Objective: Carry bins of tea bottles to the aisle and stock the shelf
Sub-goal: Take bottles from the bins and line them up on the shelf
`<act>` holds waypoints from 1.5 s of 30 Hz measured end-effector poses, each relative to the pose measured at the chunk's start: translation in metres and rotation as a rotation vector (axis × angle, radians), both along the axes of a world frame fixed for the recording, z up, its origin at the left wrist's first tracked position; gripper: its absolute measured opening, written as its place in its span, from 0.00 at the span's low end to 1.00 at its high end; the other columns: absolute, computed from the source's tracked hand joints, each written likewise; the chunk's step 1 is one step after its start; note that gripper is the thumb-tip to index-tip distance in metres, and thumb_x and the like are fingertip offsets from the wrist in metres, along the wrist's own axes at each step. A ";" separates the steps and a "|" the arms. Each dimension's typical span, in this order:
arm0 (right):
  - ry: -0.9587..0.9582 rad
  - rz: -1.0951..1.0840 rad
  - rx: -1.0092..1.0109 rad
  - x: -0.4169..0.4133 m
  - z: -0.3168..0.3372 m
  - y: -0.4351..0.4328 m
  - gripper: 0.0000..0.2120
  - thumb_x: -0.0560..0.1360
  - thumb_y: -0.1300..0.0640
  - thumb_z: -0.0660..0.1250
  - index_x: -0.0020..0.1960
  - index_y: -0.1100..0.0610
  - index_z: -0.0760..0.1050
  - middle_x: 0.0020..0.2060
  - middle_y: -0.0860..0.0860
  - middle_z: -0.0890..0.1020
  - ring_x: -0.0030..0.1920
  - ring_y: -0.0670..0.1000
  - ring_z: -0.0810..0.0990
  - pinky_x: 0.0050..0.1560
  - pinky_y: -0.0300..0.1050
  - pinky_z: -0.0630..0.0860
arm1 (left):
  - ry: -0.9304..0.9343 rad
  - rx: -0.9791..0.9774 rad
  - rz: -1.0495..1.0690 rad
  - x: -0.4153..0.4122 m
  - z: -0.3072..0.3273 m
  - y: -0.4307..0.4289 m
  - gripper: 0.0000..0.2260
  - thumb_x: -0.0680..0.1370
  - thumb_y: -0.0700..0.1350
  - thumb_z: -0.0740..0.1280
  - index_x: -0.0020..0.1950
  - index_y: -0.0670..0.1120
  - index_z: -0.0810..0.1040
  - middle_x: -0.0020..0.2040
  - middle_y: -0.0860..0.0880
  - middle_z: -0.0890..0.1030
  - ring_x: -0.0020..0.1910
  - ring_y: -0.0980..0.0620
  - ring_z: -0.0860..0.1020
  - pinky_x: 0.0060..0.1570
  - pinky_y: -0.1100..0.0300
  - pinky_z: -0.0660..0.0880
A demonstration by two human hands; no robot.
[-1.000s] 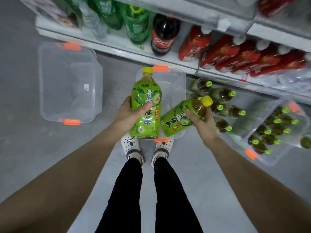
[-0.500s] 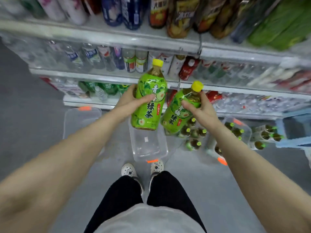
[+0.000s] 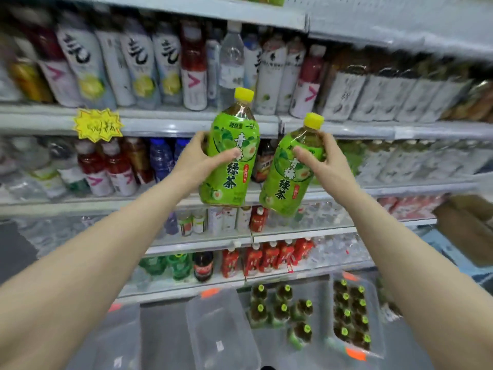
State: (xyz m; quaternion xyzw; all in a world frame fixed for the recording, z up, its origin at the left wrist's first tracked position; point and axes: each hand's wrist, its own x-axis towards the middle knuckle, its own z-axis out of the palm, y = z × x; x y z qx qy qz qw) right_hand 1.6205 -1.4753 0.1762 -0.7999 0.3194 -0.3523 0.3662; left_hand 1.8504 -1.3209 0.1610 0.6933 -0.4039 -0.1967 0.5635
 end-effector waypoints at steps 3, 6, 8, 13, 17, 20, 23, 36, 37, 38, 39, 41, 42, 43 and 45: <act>-0.058 0.023 -0.093 0.001 0.051 -0.007 0.26 0.75 0.39 0.70 0.69 0.45 0.67 0.54 0.44 0.82 0.46 0.46 0.85 0.53 0.56 0.81 | -0.068 -0.087 0.005 -0.001 0.048 -0.008 0.48 0.54 0.75 0.75 0.67 0.53 0.72 0.61 0.54 0.80 0.59 0.53 0.79 0.62 0.47 0.76; -0.091 0.018 -0.182 0.001 0.099 -0.019 0.28 0.74 0.35 0.66 0.70 0.44 0.65 0.59 0.45 0.79 0.44 0.46 0.83 0.53 0.55 0.80 | -0.111 -0.165 0.010 -0.004 0.091 -0.018 0.45 0.55 0.74 0.75 0.66 0.54 0.73 0.60 0.56 0.81 0.58 0.54 0.80 0.61 0.47 0.77; -0.157 0.008 -0.215 0.002 0.130 -0.033 0.26 0.75 0.36 0.66 0.69 0.44 0.67 0.60 0.43 0.77 0.52 0.44 0.80 0.58 0.52 0.76 | -0.125 -0.190 -0.004 -0.006 0.118 -0.028 0.41 0.57 0.71 0.75 0.65 0.54 0.73 0.57 0.57 0.82 0.56 0.56 0.81 0.59 0.49 0.78; -0.263 0.072 -0.199 0.013 0.208 -0.086 0.23 0.69 0.35 0.72 0.60 0.40 0.72 0.56 0.50 0.81 0.50 0.51 0.84 0.50 0.55 0.82 | -0.093 -0.297 0.025 -0.006 0.176 -0.059 0.44 0.56 0.70 0.78 0.66 0.52 0.73 0.59 0.51 0.82 0.56 0.51 0.82 0.57 0.45 0.79; -0.342 0.127 -0.291 0.027 0.265 -0.138 0.20 0.73 0.44 0.73 0.62 0.48 0.74 0.53 0.54 0.83 0.45 0.49 0.83 0.41 0.45 0.81 | -0.134 -0.371 0.108 -0.004 0.212 -0.088 0.54 0.54 0.75 0.76 0.74 0.51 0.67 0.69 0.48 0.75 0.64 0.46 0.77 0.61 0.42 0.76; -0.406 0.177 -0.310 0.040 0.297 -0.171 0.22 0.74 0.45 0.73 0.64 0.51 0.72 0.51 0.50 0.82 0.41 0.43 0.83 0.38 0.38 0.78 | -0.209 -0.389 0.185 -0.006 0.235 -0.112 0.55 0.59 0.72 0.75 0.79 0.49 0.59 0.74 0.46 0.68 0.69 0.47 0.70 0.68 0.44 0.71; -0.449 0.187 -0.293 0.062 0.319 -0.204 0.22 0.70 0.41 0.74 0.59 0.45 0.73 0.52 0.50 0.83 0.46 0.46 0.85 0.47 0.47 0.82 | -0.240 -0.418 0.241 -0.006 0.252 -0.137 0.49 0.65 0.67 0.72 0.79 0.47 0.58 0.75 0.46 0.67 0.71 0.50 0.67 0.68 0.51 0.67; -0.449 0.200 -0.202 0.169 0.301 -0.311 0.29 0.70 0.37 0.71 0.65 0.50 0.72 0.61 0.52 0.78 0.57 0.54 0.80 0.60 0.59 0.78 | -0.220 -0.414 0.363 0.006 0.276 -0.202 0.48 0.66 0.65 0.74 0.79 0.47 0.59 0.72 0.48 0.70 0.66 0.49 0.72 0.66 0.49 0.69; -0.433 0.203 -0.215 0.170 0.301 -0.313 0.30 0.71 0.35 0.69 0.66 0.50 0.72 0.62 0.52 0.77 0.59 0.53 0.79 0.61 0.59 0.77 | -0.224 -0.408 0.366 0.006 0.276 -0.204 0.50 0.63 0.67 0.73 0.79 0.48 0.59 0.73 0.48 0.70 0.67 0.48 0.72 0.68 0.47 0.69; -0.396 0.198 -0.245 0.170 0.301 -0.313 0.31 0.71 0.33 0.67 0.67 0.49 0.71 0.63 0.53 0.77 0.60 0.54 0.78 0.62 0.59 0.76 | -0.224 -0.402 0.365 0.006 0.276 -0.206 0.53 0.61 0.69 0.73 0.79 0.48 0.59 0.73 0.47 0.70 0.67 0.47 0.72 0.68 0.45 0.69; -0.350 0.186 -0.296 0.168 0.302 -0.313 0.32 0.72 0.31 0.65 0.69 0.49 0.69 0.63 0.53 0.77 0.61 0.54 0.78 0.63 0.60 0.75 | -0.226 -0.400 0.368 0.007 0.276 -0.208 0.54 0.59 0.70 0.73 0.79 0.48 0.59 0.72 0.47 0.71 0.67 0.47 0.73 0.68 0.43 0.70; -0.221 0.119 -0.466 0.162 0.303 -0.310 0.33 0.75 0.33 0.62 0.73 0.50 0.64 0.65 0.55 0.76 0.63 0.57 0.76 0.65 0.61 0.73 | -0.222 -0.406 0.367 0.009 0.275 -0.212 0.54 0.59 0.70 0.72 0.79 0.48 0.59 0.72 0.48 0.71 0.67 0.47 0.73 0.68 0.43 0.70; -0.152 0.067 -0.574 0.159 0.303 -0.308 0.35 0.75 0.35 0.64 0.75 0.51 0.61 0.66 0.57 0.74 0.65 0.59 0.74 0.65 0.60 0.72 | -0.219 -0.410 0.369 0.011 0.275 -0.214 0.54 0.60 0.69 0.73 0.79 0.48 0.58 0.71 0.50 0.71 0.67 0.48 0.73 0.68 0.45 0.70; -0.078 0.016 -0.676 0.156 0.300 -0.305 0.39 0.74 0.37 0.68 0.77 0.51 0.58 0.67 0.60 0.72 0.67 0.61 0.72 0.65 0.60 0.71 | -0.220 -0.412 0.370 0.013 0.275 -0.217 0.52 0.61 0.68 0.73 0.79 0.48 0.58 0.68 0.51 0.71 0.66 0.49 0.72 0.67 0.48 0.69; 0.081 -0.050 -0.802 0.153 0.293 -0.297 0.50 0.69 0.41 0.76 0.79 0.49 0.50 0.71 0.63 0.66 0.68 0.64 0.70 0.65 0.61 0.71 | -0.221 -0.406 0.366 0.017 0.276 -0.221 0.50 0.62 0.67 0.73 0.78 0.48 0.60 0.61 0.55 0.72 0.63 0.50 0.74 0.64 0.50 0.71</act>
